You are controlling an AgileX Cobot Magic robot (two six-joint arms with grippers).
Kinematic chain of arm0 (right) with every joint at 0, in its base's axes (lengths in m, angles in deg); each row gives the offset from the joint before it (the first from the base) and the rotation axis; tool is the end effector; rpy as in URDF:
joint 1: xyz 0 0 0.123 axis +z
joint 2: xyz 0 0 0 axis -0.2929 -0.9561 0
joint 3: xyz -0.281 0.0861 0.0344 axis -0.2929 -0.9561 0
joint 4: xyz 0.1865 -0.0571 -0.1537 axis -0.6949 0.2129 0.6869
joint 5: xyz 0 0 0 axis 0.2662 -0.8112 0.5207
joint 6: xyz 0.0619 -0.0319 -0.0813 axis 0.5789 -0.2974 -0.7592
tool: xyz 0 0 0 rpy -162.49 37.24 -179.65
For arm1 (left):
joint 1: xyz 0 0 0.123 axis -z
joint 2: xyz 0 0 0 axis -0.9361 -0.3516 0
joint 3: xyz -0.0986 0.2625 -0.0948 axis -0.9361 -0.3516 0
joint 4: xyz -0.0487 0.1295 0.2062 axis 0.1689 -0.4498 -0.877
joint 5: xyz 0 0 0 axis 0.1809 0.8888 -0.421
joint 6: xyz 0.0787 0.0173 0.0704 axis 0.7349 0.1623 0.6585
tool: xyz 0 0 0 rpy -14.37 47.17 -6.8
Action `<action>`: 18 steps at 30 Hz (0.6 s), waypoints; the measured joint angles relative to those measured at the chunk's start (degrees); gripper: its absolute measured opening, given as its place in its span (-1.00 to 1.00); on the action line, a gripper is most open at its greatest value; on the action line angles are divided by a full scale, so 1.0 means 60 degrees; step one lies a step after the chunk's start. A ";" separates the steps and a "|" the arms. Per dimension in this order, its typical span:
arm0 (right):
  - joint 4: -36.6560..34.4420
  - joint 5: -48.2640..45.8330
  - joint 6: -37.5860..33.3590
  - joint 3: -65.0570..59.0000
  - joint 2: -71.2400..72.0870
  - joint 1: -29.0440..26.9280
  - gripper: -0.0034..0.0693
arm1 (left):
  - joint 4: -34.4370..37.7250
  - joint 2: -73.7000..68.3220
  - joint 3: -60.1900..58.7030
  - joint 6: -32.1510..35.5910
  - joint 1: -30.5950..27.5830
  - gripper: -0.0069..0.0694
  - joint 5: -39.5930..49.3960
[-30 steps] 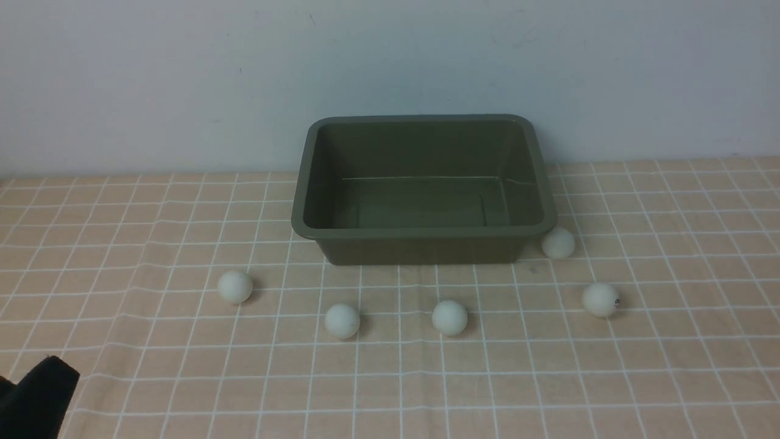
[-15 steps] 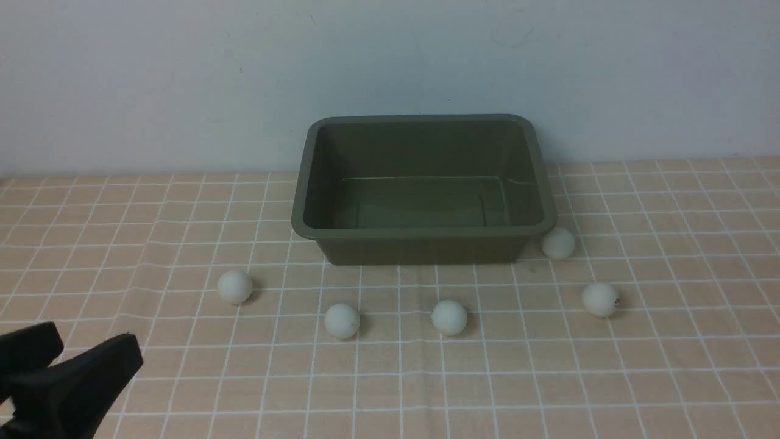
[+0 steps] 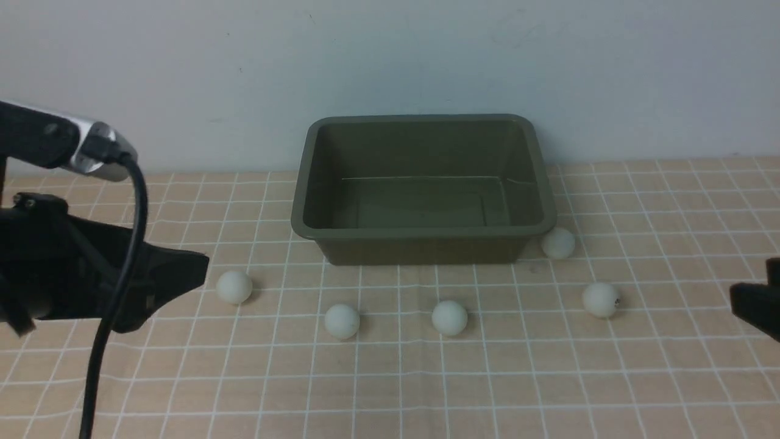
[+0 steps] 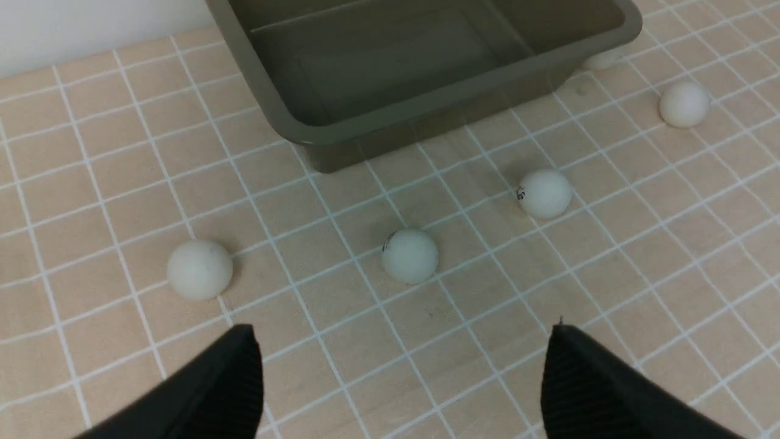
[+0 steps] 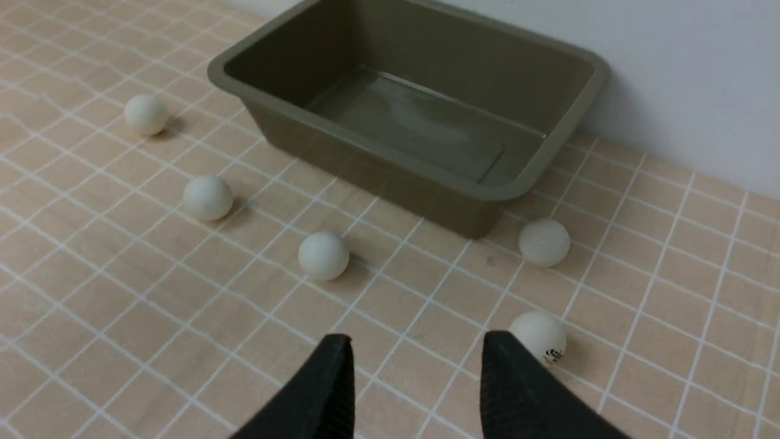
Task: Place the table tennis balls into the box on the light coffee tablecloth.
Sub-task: 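Reach for and grasp a ping pong ball on the table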
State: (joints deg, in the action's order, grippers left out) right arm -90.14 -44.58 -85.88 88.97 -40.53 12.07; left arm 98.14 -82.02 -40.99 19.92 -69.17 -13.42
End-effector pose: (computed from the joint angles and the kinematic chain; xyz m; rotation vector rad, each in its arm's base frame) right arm 0.1165 0.0506 0.3281 -0.6632 2.0391 0.3804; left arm 0.1864 -0.0463 0.3254 0.4750 2.2113 -0.3889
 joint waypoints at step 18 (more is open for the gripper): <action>0.3051 -0.0913 0.1838 0.3717 -0.6628 0.1225 0.02 | 0.0009 -0.2294 0.0237 0.1625 0.0000 0.63 -0.0287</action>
State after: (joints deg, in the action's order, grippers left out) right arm -71.84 -50.06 -74.85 111.27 -80.30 19.42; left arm 98.20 -95.79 -39.57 29.66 -69.17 -15.14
